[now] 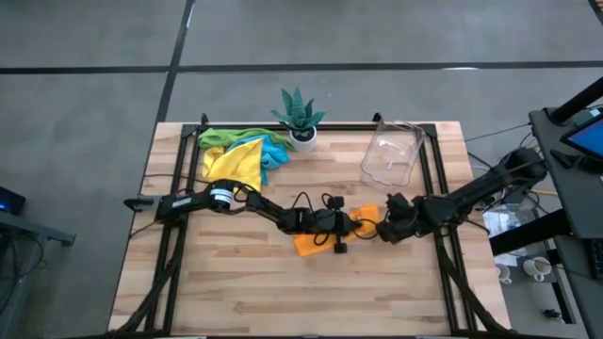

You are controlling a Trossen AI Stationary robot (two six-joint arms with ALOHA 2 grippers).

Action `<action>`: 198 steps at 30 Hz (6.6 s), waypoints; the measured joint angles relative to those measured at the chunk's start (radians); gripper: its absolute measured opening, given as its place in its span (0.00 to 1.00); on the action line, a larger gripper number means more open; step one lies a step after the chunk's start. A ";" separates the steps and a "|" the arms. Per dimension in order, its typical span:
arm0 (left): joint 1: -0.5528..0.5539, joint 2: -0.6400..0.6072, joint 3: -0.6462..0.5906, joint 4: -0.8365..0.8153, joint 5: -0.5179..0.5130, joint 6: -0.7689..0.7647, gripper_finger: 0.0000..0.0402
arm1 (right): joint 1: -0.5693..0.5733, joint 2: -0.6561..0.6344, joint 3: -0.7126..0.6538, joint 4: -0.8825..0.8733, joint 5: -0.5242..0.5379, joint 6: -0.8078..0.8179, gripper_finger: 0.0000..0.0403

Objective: Roll microfiber towels into tight, uniform cylinder then place into a basket
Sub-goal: Roll the orange microfiber cloth

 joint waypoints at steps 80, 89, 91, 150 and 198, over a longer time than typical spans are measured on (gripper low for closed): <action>0.000 0.000 -0.001 0.000 0.002 -0.001 0.00 | -0.063 0.012 0.002 0.278 -0.099 -0.087 0.02; 0.000 0.000 -0.001 -0.001 0.002 -0.001 0.00 | -0.062 0.006 0.071 0.284 -0.127 -0.130 0.02; 0.000 0.000 -0.001 -0.001 0.002 -0.001 0.00 | -0.062 0.006 0.085 0.284 -0.134 -0.143 0.02; -0.019 -0.213 -0.040 -0.375 0.001 0.082 0.00 | -0.116 0.145 0.092 0.583 -0.035 -0.360 0.02; 0.008 -0.247 -0.096 -0.359 -0.002 -0.053 0.00 | -0.116 0.148 0.092 0.619 -0.046 -0.420 0.02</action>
